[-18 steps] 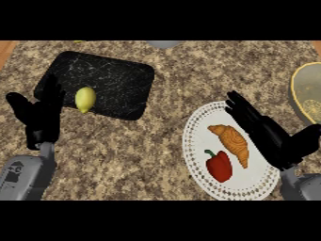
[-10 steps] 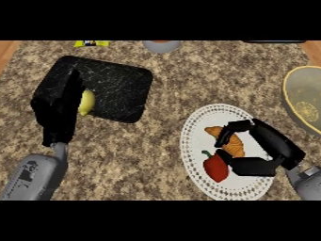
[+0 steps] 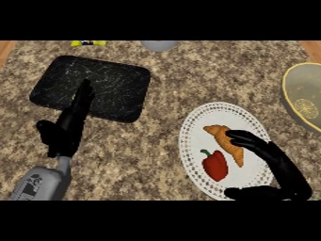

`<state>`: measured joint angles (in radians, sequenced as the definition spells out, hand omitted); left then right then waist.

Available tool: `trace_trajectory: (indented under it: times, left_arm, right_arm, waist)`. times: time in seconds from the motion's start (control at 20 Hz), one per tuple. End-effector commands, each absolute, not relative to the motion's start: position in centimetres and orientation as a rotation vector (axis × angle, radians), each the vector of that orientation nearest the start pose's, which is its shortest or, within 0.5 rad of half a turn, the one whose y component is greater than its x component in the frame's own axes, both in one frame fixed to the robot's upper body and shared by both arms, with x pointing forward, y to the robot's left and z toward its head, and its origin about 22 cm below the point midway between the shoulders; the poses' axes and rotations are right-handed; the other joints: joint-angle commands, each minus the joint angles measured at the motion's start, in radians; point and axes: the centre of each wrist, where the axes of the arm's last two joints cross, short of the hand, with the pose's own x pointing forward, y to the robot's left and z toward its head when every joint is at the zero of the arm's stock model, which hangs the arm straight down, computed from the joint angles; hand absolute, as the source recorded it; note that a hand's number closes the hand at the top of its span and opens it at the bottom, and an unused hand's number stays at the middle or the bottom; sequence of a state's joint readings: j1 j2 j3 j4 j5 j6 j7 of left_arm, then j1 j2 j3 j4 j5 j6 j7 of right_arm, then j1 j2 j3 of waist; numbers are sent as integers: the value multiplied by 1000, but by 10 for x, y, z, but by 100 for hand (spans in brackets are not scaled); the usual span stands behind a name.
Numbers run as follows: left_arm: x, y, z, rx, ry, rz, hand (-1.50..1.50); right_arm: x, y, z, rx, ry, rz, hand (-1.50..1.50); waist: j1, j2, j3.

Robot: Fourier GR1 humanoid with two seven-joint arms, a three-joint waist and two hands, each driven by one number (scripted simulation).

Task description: Pick the croissant from the placemat and place it in the bowl

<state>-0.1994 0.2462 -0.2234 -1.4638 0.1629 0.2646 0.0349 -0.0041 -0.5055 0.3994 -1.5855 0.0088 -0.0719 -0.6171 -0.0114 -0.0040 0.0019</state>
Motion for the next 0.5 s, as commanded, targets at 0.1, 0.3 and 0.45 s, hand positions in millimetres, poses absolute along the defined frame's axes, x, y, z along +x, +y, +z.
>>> trace_trajectory:
  times: [0.1, 0.3, 0.45]
  left_arm:
    - [282, 223, 32, 99, -1606, -98, 0]
    - [285, 225, 24, 91, -1591, -98, 0]
    - [273, 210, 37, 69, -1601, -105, 0]
  right_arm:
    - [202, -274, 43, -118, -2137, 785, -150]
    - [216, -265, 83, -284, -2033, 834, -150]
    - [221, -266, 106, -298, -1938, 881, -150]
  waist:
    - [-3, 0, -3]
    - [1, 2, -4]
    - [10, 1, -3]
